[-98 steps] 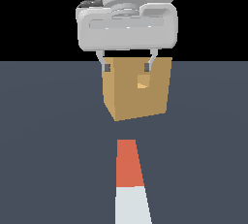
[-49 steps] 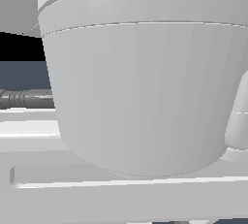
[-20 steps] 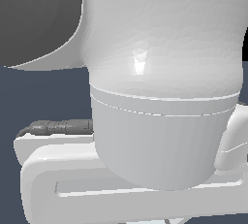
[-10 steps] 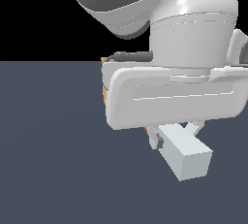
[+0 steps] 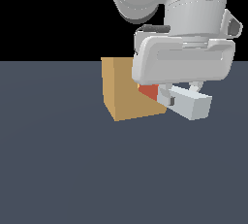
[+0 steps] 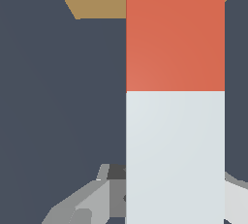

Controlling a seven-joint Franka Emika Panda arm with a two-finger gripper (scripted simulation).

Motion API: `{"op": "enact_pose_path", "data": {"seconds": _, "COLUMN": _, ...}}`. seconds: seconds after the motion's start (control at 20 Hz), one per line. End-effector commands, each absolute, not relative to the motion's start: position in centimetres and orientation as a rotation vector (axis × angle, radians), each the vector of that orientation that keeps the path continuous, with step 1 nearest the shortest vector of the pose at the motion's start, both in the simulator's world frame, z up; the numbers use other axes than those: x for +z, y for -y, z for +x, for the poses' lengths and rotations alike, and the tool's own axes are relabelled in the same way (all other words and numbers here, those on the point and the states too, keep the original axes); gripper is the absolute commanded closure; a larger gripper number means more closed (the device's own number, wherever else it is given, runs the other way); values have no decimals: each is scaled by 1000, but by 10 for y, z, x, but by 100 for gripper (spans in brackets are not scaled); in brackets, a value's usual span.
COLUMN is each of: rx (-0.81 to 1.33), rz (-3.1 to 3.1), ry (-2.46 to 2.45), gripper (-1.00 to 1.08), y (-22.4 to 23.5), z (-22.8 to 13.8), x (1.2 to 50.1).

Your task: Insert the peg into the horizontal hole in a box.

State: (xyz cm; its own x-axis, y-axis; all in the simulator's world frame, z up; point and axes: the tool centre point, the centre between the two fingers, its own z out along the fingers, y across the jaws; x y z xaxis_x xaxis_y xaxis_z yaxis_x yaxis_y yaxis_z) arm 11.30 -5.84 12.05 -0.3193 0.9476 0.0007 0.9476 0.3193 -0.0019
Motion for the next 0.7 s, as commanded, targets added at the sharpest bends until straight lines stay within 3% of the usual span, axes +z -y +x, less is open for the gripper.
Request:
{"op": "enact_pose_path", "data": {"seconds": 0.0, "rx": 0, "rz": -1817, "ry": 2563, "gripper": 108, "y": 51, "z": 118, "x": 127}}
{"op": "enact_pose_path", "data": {"seconds": 0.65, "rx": -2, "rz": -1806, "ry": 2573, "gripper": 108, "y": 47, "z": 121, "x": 130}}
